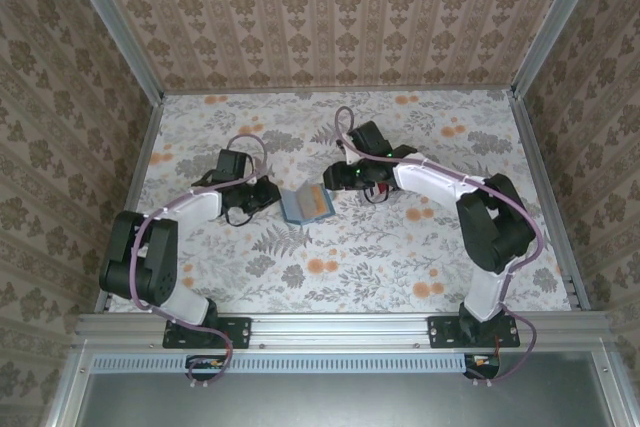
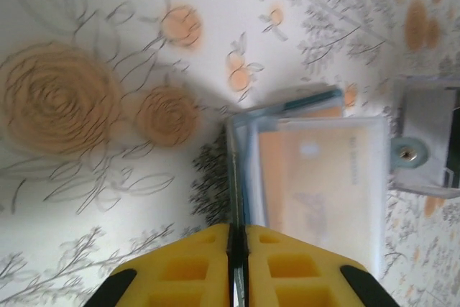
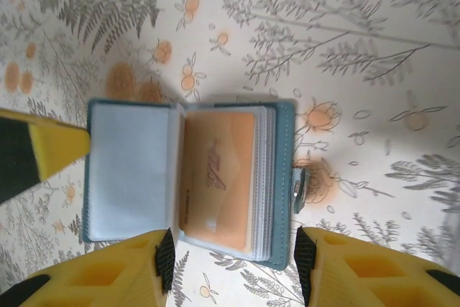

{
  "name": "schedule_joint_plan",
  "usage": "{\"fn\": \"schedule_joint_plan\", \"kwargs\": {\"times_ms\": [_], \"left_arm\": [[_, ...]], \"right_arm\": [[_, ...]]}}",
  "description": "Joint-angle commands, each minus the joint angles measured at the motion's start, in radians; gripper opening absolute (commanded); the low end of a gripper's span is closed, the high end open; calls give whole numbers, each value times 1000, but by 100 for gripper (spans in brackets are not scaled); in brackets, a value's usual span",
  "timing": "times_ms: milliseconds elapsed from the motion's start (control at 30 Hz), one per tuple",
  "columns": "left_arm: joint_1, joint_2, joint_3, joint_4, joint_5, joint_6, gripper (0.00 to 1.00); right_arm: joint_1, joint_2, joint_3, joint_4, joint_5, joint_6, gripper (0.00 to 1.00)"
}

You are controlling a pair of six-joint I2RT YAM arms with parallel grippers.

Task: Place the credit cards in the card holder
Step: Turn over the card slot at the card holder, then pick up the credit card from the storage box.

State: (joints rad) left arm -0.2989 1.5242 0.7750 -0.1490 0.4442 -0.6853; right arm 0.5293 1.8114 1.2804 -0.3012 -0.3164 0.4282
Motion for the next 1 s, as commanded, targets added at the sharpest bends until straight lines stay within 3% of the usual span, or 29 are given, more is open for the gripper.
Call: {"fn": "schedule_joint_plan", "kwargs": {"times_ms": [0, 100, 400, 533, 667, 800, 967], "left_arm": [[7, -39, -14, -73, -21, 47, 13], [14, -44, -8, -88, -25, 58, 15], [44, -76, 52, -226, -108, 137, 40], [46, -110, 136, -322, -154, 181, 42], [39, -140, 193, -314, -142, 168, 44], [-25, -104, 271, -265, -121, 143, 46], [-133, 60, 417, -232, -87, 134, 48]], "right_arm": [[-8, -36, 11, -53, 29, -27, 51], [-3, -38, 13, -38, 10, -26, 51], [-73, -97, 4, -72, 46, -54, 50], [-132, -143, -2, -103, 85, -81, 51], [-207, -195, -29, -124, 135, -96, 51], [-299, -238, -76, -129, 161, -92, 51], [-387, -264, -141, -108, 173, -66, 52]]}}
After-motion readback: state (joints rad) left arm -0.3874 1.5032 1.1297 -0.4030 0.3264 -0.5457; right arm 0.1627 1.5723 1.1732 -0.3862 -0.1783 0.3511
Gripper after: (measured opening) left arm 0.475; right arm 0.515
